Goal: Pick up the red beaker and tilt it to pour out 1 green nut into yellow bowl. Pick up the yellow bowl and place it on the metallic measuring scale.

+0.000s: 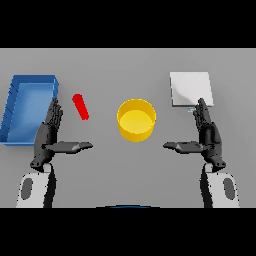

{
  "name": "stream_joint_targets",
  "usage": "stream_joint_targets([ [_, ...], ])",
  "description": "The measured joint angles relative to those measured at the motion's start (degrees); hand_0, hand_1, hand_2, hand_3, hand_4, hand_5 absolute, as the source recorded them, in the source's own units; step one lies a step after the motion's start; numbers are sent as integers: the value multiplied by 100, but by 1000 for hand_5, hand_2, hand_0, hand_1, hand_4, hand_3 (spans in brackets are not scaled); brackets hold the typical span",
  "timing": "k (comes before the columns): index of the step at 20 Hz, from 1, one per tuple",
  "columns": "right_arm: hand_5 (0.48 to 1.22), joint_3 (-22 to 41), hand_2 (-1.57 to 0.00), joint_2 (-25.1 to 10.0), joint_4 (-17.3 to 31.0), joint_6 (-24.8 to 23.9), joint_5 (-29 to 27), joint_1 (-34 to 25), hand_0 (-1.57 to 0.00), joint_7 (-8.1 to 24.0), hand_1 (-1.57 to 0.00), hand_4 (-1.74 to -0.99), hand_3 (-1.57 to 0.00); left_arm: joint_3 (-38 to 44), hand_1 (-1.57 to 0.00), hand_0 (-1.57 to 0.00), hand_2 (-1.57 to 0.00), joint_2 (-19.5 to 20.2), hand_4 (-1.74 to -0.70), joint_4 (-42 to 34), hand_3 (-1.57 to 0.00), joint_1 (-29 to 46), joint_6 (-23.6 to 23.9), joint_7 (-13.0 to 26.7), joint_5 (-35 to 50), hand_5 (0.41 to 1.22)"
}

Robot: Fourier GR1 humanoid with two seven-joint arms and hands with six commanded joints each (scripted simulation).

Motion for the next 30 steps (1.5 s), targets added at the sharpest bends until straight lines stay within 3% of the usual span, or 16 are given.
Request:
stream_joint_targets([
  [6, 599, 88, 1, 58, -79, -1, 41, 142, 1, -58, 1, -1167, 1, 88, 1, 1, 1, 150, -1151, -70, 1, 190, -146, -102, 138, 599],
  [7, 595, 343, 1, -182, -300, -191, 732, 408, 1, -570, 1, -1163, 1, -62, 1, 1, 1, 324, -1156, -324, 1, 418, -217, -248, -68, 599],
  [8, 594, 544, 1, -252, -519, -354, 1180, 594, 1, -714, 1, -1162, 1, -149, 1, 1, 1, 460, -1158, -526, 1, 582, -281, -253, -176, 599],
  [11, 591, 798, 1, -269, -682, -548, 1749, 722, 1, -495, 1, -1162, 1, -241, 1, 1, 1, 637, -1163, -836, 1, 660, -338, 169, -252, 600],
  [14, 600, 783, 1, -293, -867, -540, 1720, 858, 1, -452, 1, -1192, 1, -370, 1, 1, 1, 633, -1161, -949, 1, 786, -331, 93, -407, 602],
  [16, 607, 792, 1, -247, -838, -484, 1644, 785, 1, -369, 1, -1212, 1, -416, 1, 1, 1, 614, -1163, -773, 1, 614, -278, 274, -550, 604],
  [18, 617, 713, 1, -299, -893, -386, 1452, 827, 1, -520, 1, -1230, 1, -455, 1, 1, 1, 556, -1191, -451, 1, 433, -282, 128, -646, 611],
  [23, 632, 758, 1, -286, -815, -378, 1517, 802, 1, -551, 1, -1267, 1, -396, 1, 1, 1, 485, -1233, 460, 1, -278, -109, -145, -915, 636],
  [25, 634, 752, 1, -251, -854, -327, 1414, 783, 1, -560, 1, -1280, 1, -351, 1, 1, 1, 451, -1248, 792, 1, -558, -87, -79, -931, 650],
  [30, 635, 719, 1, -313, -818, -344, 1455, 811, 1, -589, 1, -1267, 1, -150, 1, 1, 1, 450, -1276, 1640, 1, -1216, -17, -364, -939, 680],
])
